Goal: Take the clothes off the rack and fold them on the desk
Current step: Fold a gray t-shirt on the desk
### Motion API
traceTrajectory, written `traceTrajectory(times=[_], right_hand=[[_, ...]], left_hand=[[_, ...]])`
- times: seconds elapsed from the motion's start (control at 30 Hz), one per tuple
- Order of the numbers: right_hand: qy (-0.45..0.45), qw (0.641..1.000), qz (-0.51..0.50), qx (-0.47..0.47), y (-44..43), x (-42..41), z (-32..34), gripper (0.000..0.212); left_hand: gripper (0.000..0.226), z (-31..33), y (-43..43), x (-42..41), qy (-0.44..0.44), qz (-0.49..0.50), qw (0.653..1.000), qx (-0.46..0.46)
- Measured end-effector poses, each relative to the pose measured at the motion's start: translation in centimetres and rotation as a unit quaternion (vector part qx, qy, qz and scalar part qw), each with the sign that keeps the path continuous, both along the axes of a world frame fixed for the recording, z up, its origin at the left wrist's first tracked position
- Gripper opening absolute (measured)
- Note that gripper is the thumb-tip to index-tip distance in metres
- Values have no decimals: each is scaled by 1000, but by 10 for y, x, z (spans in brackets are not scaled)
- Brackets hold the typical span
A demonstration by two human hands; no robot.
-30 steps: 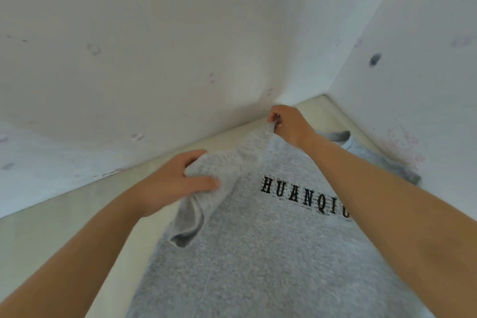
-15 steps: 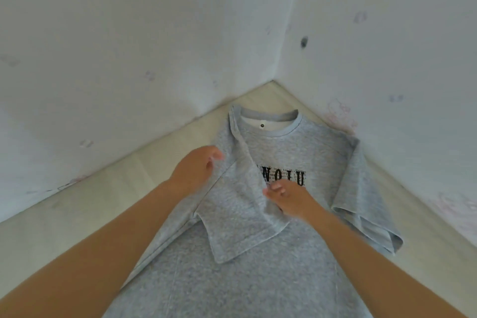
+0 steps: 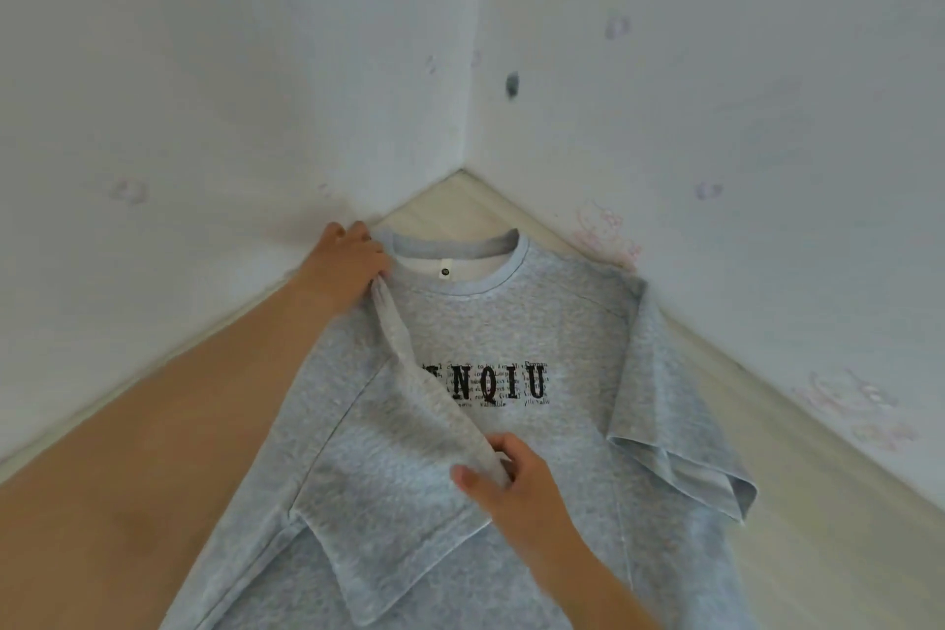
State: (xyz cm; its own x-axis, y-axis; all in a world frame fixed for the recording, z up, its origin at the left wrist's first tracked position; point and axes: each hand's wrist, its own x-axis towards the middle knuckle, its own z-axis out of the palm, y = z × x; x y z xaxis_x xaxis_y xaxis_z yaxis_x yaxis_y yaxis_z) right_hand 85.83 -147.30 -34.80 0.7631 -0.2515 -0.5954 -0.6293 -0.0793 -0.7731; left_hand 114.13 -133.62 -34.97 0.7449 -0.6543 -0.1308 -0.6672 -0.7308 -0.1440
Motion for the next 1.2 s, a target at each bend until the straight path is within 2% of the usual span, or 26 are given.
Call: traceTrajectory(times=[0.07,0.1,0.2,0.23,0.3,0.4,0.47,0.5,0.57,0.63,0.7,0.8,0.87,0.97,1.07,1.13,1.2], right_hand=[[22,999,-14,19,3,-6,-1,30],[22,997,-50,50,2,-6,3,26],[-16,955,-206,214,-9,10,32,13],[-45,947,-234,216,-18,20,42,11],[-85,957,-249,121,-38,49,50,13],[-88,969,-214,-86,-66,92,24,29],[-49,974,-158,-152,-78,105,-4,32],[-29,977,-132,-164,-81,108,-15,30],[-2,980,-110,-164,-83,103,-21,29],[11,988,-90,-127,-82,96,-22,29],[-2,992,-72,-108,-82,90,-20,29],[-104,974,-87,-182,-83,93,-18,33],[-115,966,-65,-221,-82,100,-19,28],[-52,976,-14,-211,-86,99,-20,27],[4,984,-1,-181,-93,88,-18,45],[44,989,20,-142,-94,77,-10,48],[67,991,53,-107,-92,62,-3,41]], left_hand=[[17,-6,6,10,26,34,996,-72],[15,-6,10,14,58,56,990,-114],[24,-2,26,33,108,63,969,-211],[29,0,28,37,105,60,966,-228],[32,3,29,41,100,82,963,-237],[29,-7,21,37,57,135,965,-219],[7,-19,17,28,50,151,964,-213],[16,-28,17,24,51,149,968,-197],[33,-35,19,12,51,161,970,-176],[39,-36,25,5,44,185,963,-189],[37,-32,29,7,33,197,963,-183],[28,-30,30,12,41,228,954,-190],[21,-31,28,7,41,255,944,-204],[29,-34,28,-11,33,270,937,-220],[41,-30,39,-52,-20,220,945,-242],[46,-26,45,-94,-1,166,953,-252],[46,-24,54,-143,37,151,954,-257]])
